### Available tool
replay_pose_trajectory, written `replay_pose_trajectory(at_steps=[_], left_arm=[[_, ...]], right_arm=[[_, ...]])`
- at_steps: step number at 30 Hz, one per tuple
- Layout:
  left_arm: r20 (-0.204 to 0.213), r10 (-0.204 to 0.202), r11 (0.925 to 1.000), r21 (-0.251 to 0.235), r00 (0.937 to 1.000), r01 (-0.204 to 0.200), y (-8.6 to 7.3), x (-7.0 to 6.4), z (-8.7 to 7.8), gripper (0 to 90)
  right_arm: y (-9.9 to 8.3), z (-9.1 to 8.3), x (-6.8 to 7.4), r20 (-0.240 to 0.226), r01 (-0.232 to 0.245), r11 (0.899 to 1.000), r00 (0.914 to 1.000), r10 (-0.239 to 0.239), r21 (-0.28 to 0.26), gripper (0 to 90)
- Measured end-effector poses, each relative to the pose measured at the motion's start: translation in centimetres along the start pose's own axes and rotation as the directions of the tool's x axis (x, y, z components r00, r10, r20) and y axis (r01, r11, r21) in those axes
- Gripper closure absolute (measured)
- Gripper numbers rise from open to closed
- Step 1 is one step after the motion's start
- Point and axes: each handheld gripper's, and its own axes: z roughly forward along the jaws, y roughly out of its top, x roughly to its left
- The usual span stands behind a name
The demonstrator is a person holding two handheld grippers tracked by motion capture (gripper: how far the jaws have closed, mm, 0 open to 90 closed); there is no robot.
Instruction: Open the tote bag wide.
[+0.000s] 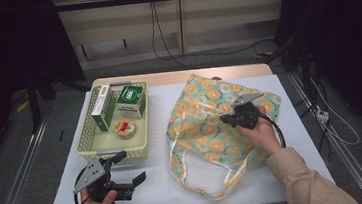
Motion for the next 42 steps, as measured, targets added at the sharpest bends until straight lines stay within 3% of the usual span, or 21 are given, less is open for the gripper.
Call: replay_pose_trajectory(at_steps=[7, 11, 16, 22, 26, 42], left_arm=[[0.001, -0.001, 1.0000, 0.002, 1.0000, 0.001, 0.1, 0.0, 0.0, 3.0], [0.000, -0.005, 1.0000, -0.003, 1.0000, 0.005, 0.1, 0.1, 0.0, 3.0], [0.003, 0.000, 1.0000, -0.004, 1.0000, 0.000, 0.2, 0.0, 0.0, 3.0], [0.003, -0.005, 1.0000, -0.003, 1.0000, 0.005, 0.1, 0.0, 0.1, 3.0], [0.009, -0.007, 1.0000, 0.005, 0.9999, 0.007, 0.1, 0.0, 0.2, 3.0], [0.018, -0.014, 0.9999, 0.004, 0.9997, 0.014, 0.8, 0.2, 0.2, 3.0]], right_arm=[[2.6, -1.7, -0.7, 0.021, 0.020, 1.000, 0.9996, -0.020, -0.018, 90.0], [3.5, -2.2, -1.0, 0.005, 0.011, 0.999, 0.9999, -0.011, -0.039, 90.0], [3.3, -2.0, -0.9, -0.008, -0.019, 0.998, 0.9998, 0.019, -0.065, 89.9], [2.8, -1.1, -0.5, -0.030, -0.026, 0.999, 0.9993, 0.024, -0.047, 89.8], [3.2, -1.2, -1.0, -0.030, -0.046, 0.997, 0.9985, 0.045, -0.054, 89.8], [7.1, -2.9, -3.7, 0.029, -0.070, 0.994, 0.9970, 0.072, -0.084, 89.9]])
